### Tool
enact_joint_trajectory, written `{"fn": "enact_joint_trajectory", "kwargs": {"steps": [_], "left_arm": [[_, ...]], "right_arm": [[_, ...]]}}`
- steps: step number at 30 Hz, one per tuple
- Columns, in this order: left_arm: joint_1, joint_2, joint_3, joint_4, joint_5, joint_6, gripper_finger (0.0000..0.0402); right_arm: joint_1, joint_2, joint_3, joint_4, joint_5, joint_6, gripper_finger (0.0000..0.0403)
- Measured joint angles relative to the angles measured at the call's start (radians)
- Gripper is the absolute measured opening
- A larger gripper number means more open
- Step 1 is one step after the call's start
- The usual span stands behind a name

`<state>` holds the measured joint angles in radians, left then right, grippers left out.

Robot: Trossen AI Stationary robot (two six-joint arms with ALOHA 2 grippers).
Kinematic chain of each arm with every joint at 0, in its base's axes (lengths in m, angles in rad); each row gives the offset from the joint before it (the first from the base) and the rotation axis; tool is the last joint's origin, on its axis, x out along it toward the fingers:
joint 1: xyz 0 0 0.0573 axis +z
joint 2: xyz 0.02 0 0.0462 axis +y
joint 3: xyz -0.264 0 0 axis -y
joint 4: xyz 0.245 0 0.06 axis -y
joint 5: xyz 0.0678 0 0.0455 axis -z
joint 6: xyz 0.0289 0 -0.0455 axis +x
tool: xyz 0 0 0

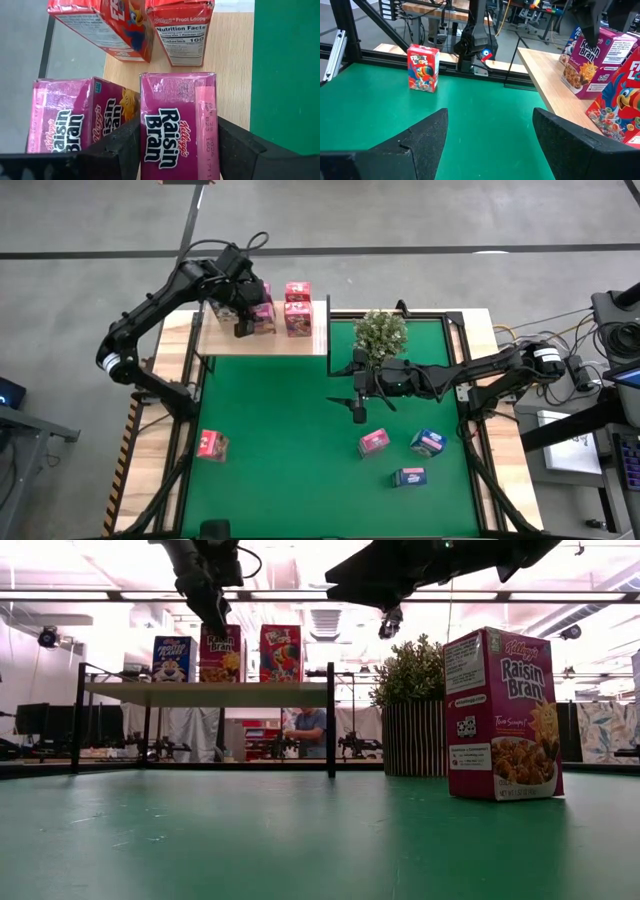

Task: Stack cereal on shelf
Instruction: Put the top pink cereal box on the shelf

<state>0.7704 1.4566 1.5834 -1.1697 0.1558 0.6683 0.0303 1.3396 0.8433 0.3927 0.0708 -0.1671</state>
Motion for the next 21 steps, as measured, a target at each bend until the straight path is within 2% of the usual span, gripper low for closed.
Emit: {"fn": "enact_joint_trajectory", "kwargs": {"steps": [21], "left_arm": [[-0.002, -0.02, 0.022, 0.002, 0.0, 0.003, 0.0193]], "right_arm": [[0.0, 0.0, 0.0, 0.001, 0.0, 0.003, 0.0283]]}}
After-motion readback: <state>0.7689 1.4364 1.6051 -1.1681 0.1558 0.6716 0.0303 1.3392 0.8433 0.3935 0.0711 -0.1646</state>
